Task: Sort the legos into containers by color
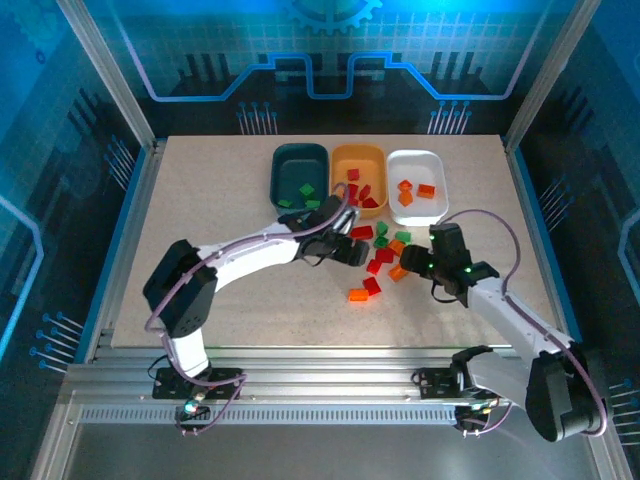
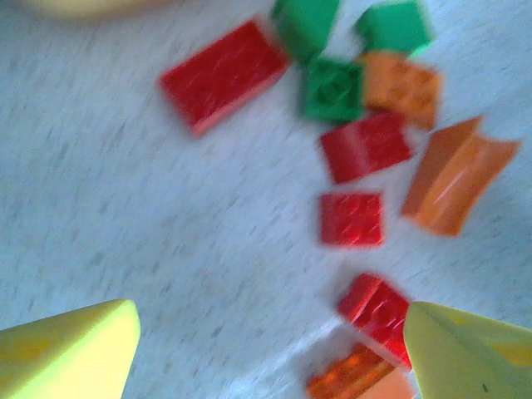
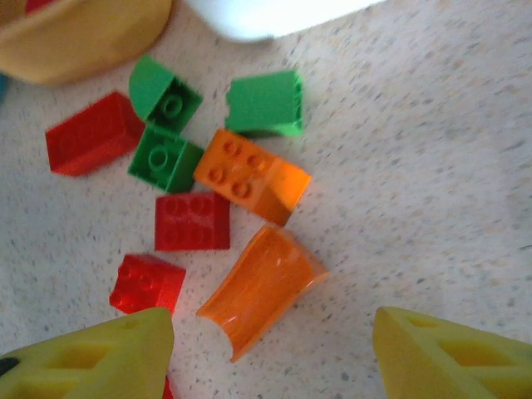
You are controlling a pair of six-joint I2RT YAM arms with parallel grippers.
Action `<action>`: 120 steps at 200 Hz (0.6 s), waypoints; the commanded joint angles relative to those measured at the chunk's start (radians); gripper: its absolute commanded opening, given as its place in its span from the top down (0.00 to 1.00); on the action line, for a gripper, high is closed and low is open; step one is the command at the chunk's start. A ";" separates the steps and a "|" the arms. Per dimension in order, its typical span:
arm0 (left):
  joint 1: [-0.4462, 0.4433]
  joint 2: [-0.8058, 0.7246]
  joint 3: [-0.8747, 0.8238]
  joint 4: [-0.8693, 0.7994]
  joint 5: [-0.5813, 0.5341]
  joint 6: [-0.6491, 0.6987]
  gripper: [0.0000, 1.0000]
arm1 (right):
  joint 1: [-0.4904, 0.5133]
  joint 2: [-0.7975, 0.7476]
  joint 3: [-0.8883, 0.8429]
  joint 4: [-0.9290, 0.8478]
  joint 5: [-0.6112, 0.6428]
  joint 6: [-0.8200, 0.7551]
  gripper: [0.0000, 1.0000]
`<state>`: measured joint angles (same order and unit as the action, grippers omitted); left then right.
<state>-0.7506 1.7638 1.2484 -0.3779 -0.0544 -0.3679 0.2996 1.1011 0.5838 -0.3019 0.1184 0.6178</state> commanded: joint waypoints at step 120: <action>0.214 -0.485 -0.487 0.277 0.047 -0.260 0.09 | 0.426 0.363 0.152 -0.075 0.047 0.039 0.32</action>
<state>-0.5449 1.3380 0.8185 -0.1406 -0.0174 -0.6048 0.6659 1.4189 0.7025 -0.3401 0.1719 0.6262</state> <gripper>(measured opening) 0.905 0.680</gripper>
